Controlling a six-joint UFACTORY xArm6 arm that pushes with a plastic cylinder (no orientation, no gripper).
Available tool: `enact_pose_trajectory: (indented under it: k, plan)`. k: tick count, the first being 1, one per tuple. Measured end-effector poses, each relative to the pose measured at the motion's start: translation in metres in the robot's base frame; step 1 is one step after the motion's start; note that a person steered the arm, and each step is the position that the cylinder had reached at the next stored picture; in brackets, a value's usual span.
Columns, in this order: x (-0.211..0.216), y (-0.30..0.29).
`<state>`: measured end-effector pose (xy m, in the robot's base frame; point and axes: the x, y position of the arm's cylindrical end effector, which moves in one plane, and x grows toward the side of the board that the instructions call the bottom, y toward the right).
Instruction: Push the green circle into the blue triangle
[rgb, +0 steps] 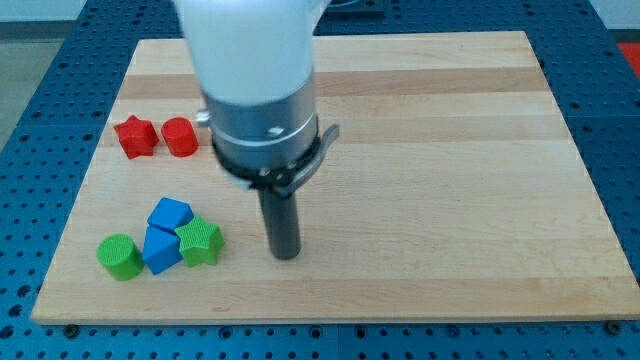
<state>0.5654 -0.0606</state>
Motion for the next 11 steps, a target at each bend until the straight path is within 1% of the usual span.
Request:
enact_pose_trajectory:
  k: [1,2,3,4,5,8,9,11]
  plan:
    - [0.028,-0.032]
    - [0.053,-0.078]
    - [0.052,-0.112]
    - [0.050,-0.161]
    - [0.039,-0.188]
    - [0.012,-0.179]
    - [0.006,-0.169]
    - [-0.021,-0.139]
